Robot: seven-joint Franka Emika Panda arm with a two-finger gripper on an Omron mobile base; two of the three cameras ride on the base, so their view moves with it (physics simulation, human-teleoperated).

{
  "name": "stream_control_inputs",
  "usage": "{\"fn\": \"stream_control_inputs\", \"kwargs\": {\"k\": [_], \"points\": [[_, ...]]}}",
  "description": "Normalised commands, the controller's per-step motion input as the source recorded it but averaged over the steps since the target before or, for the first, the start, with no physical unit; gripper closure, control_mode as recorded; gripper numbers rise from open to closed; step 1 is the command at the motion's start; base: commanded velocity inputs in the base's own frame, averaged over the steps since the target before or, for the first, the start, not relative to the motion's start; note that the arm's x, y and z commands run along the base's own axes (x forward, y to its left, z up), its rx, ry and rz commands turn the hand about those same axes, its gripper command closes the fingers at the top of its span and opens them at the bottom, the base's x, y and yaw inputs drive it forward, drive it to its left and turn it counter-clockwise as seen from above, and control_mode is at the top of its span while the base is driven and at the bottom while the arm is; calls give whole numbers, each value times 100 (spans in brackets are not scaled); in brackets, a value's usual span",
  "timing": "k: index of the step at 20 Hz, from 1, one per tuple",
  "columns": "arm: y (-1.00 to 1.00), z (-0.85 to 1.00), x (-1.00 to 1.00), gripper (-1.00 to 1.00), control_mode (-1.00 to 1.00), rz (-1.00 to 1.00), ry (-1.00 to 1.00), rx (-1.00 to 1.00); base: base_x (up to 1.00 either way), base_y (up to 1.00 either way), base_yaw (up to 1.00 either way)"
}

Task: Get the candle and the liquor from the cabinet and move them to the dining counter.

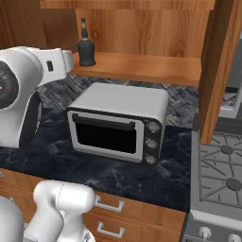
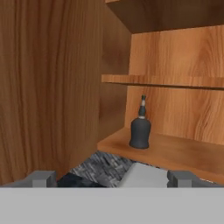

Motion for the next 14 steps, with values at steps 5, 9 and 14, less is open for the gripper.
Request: {"fn": "stream_control_inputs", "kwargs": {"k": [5, 9, 14], "points": [[0, -6, 12, -100, -100, 0, -1, 0, 0, 0, 0], [0, -35, 25, -100, -100, 0, -9, 0, 0, 0, 0], [-1, -35, 47, -100, -100, 4, -14, 0, 0, 0, 0]]}}
